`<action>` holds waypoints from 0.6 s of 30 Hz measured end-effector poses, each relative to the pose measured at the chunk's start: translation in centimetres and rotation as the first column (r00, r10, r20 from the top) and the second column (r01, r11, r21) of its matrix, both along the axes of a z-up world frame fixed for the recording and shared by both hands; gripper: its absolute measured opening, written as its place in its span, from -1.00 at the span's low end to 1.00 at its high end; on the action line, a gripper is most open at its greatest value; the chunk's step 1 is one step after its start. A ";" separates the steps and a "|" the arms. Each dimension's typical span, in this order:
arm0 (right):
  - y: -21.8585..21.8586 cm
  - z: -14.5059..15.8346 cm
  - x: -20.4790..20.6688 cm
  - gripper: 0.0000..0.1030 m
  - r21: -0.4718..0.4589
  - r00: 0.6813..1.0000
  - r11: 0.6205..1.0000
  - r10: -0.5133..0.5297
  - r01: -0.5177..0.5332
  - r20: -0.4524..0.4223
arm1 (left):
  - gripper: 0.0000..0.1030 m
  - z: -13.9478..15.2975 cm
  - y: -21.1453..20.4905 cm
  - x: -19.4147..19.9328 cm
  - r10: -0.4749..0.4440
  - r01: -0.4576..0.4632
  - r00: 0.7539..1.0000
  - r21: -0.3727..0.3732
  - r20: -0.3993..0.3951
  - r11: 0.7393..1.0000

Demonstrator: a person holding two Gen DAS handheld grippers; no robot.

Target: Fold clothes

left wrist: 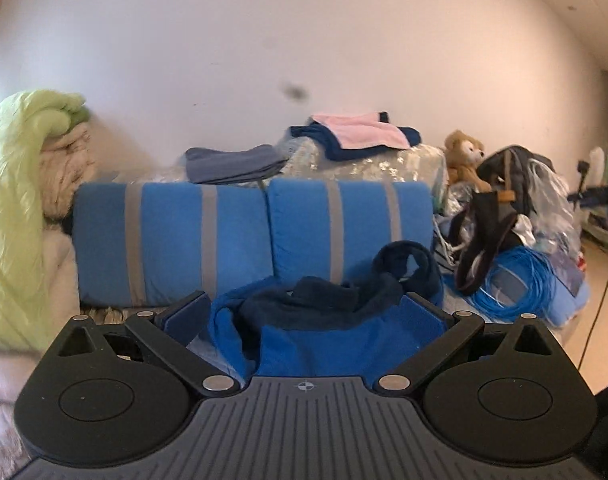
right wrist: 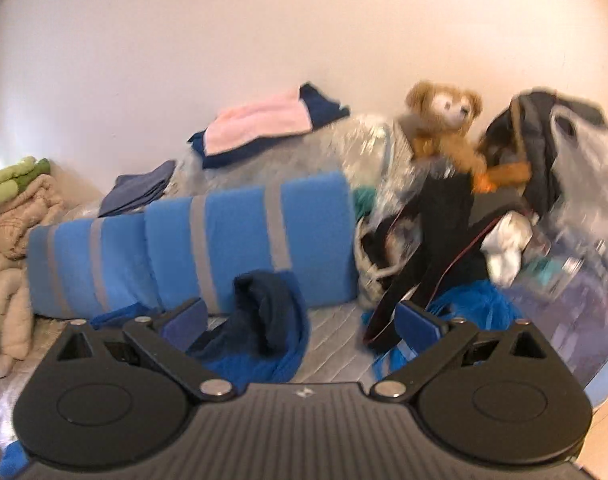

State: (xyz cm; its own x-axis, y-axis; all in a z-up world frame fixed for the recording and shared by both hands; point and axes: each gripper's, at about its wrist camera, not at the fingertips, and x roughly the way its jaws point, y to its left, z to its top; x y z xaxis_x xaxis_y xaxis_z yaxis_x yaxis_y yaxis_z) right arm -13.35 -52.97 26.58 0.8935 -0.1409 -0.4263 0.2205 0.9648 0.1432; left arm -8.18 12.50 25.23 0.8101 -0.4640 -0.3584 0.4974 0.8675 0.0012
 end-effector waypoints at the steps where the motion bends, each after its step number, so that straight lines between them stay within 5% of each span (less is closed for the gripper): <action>1: -0.1 0.8 0.2 1.00 -0.015 1.000 1.000 -0.007 0.007 -0.002 | 1.00 0.7 -0.3 0.1 -0.010 0.010 1.000 0.008 0.007 1.000; 18: -0.1 10.6 9.4 1.00 -0.065 0.997 0.997 0.039 -0.035 0.064 | 1.00 11.1 -5.9 10.1 -0.057 0.071 0.994 -0.152 0.094 0.986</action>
